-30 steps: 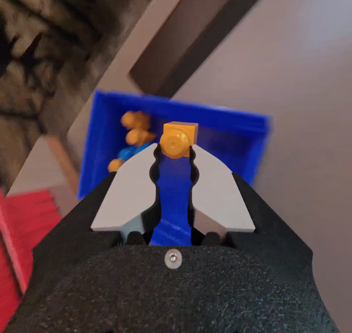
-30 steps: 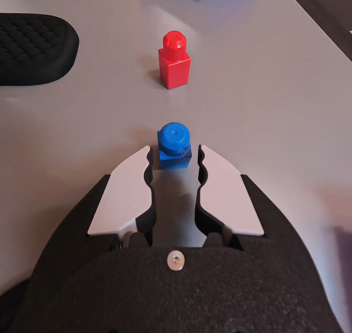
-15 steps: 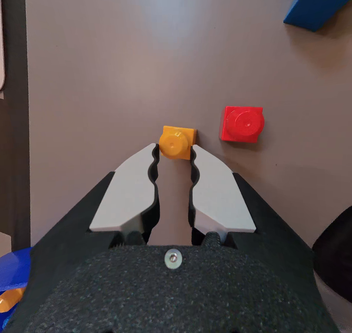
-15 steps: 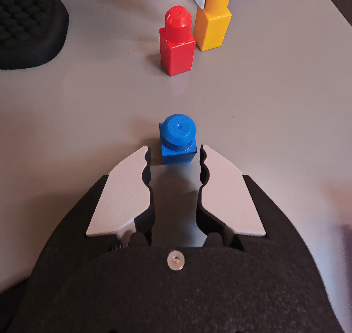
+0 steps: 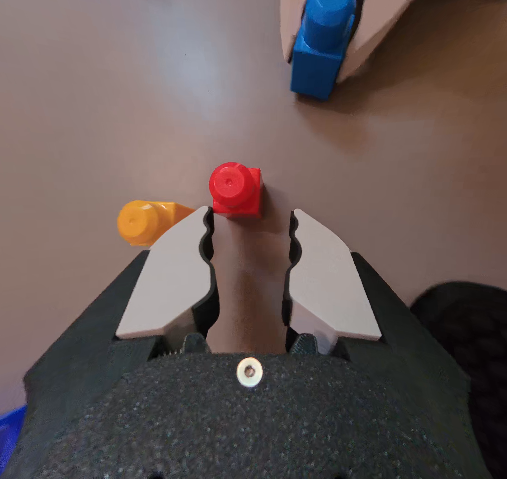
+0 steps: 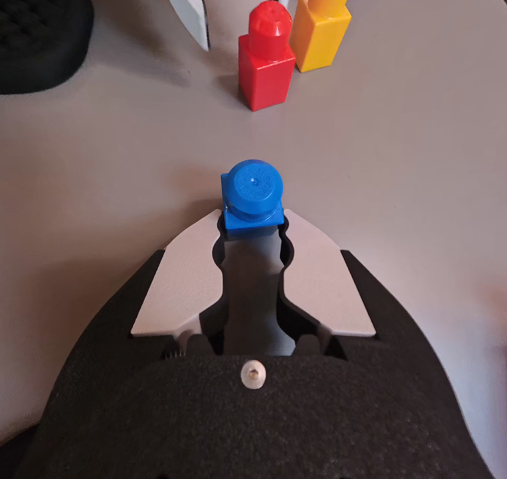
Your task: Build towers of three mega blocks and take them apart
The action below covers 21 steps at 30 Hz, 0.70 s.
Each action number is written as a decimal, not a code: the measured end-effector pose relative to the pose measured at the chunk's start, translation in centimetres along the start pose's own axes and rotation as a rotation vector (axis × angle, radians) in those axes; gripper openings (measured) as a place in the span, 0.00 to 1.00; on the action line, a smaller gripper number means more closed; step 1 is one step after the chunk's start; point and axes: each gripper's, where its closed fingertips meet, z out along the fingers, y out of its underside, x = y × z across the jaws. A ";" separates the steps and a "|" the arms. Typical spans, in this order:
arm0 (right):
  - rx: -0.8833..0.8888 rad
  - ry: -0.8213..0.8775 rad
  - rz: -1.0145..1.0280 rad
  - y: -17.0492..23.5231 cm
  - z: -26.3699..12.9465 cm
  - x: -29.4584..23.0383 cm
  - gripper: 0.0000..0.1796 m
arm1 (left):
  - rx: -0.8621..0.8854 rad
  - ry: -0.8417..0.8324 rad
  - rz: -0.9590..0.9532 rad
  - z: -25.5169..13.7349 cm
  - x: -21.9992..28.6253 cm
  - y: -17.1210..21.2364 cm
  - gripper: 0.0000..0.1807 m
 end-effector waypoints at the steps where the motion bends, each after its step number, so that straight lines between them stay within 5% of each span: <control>1: 0.001 -0.007 0.000 -0.1 0.0 -0.2 0.21 | 0.042 -0.020 -0.011 0.4 -0.3 -0.5 0.30; 15: 0.014 -0.027 0.002 -0.2 -0.2 -0.8 0.21 | 0.093 -0.131 -0.006 1.4 -1.4 -1.9 0.21; 21: 0.012 -0.028 0.010 -0.1 -0.2 -0.7 0.21 | 0.086 -0.098 -0.245 1.8 -1.9 -3.0 0.24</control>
